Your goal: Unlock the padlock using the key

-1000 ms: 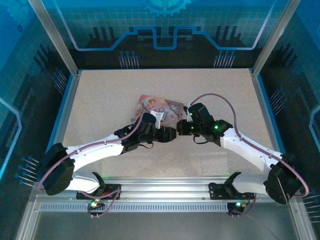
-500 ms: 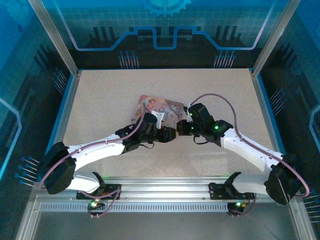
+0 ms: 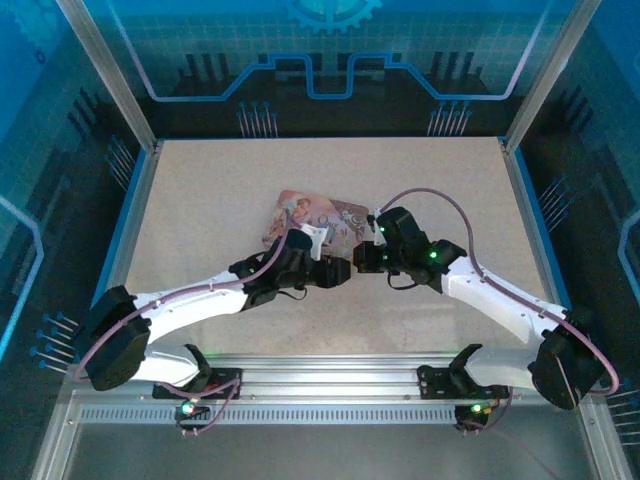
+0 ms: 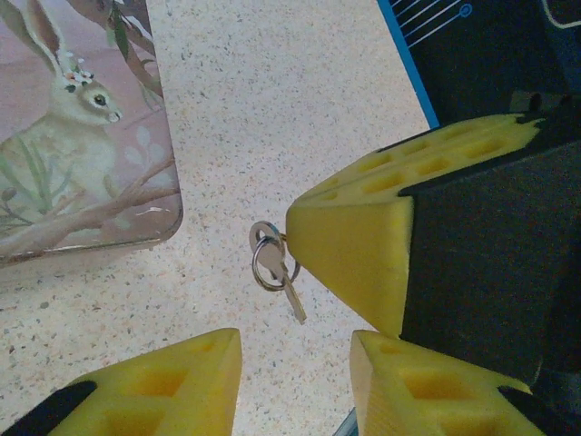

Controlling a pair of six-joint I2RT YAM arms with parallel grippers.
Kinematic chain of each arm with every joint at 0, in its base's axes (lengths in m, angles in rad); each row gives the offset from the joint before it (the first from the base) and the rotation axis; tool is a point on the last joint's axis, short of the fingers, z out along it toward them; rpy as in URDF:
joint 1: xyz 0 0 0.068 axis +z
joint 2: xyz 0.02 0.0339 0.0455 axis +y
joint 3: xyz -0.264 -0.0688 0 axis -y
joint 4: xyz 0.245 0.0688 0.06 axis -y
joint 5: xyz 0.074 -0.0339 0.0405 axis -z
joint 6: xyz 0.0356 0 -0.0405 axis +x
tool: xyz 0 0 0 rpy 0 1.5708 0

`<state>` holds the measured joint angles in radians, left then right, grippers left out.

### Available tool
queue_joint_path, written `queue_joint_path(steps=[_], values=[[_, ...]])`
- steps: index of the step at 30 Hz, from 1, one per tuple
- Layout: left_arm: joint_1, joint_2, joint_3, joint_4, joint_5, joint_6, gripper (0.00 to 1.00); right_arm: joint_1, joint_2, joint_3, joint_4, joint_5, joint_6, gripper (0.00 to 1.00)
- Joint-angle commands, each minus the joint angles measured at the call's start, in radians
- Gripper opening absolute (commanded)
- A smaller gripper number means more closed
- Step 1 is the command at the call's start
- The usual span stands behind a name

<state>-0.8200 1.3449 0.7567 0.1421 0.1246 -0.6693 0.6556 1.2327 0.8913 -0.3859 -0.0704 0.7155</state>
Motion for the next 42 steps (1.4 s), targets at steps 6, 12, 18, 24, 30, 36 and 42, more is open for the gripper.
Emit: queue_joint_path(steps=[6,12,18,24,30,36,42], values=[[0.027,-0.099,-0.066,0.093,-0.026,0.045,0.43,-0.020,-0.001,0.024,-0.050,-0.057,0.009,0.00],[0.032,-0.112,-0.087,0.116,-0.003,0.047,0.44,-0.030,0.006,0.030,-0.047,-0.070,0.013,0.00],[0.032,-0.062,-0.079,0.160,0.038,0.032,0.45,-0.031,0.007,0.030,-0.042,-0.081,0.017,0.00],[0.031,-0.024,-0.070,0.186,0.061,0.020,0.45,-0.031,0.004,0.031,-0.038,-0.086,0.019,0.00],[0.031,-0.002,-0.073,0.196,0.069,0.014,0.44,-0.037,0.004,0.024,-0.028,-0.096,0.025,0.00],[0.031,0.028,-0.074,0.215,0.081,0.004,0.43,-0.043,0.002,0.021,-0.021,-0.103,0.030,0.00],[0.031,0.041,-0.074,0.214,0.076,0.006,0.40,-0.045,0.001,0.020,-0.021,-0.104,0.029,0.00]])
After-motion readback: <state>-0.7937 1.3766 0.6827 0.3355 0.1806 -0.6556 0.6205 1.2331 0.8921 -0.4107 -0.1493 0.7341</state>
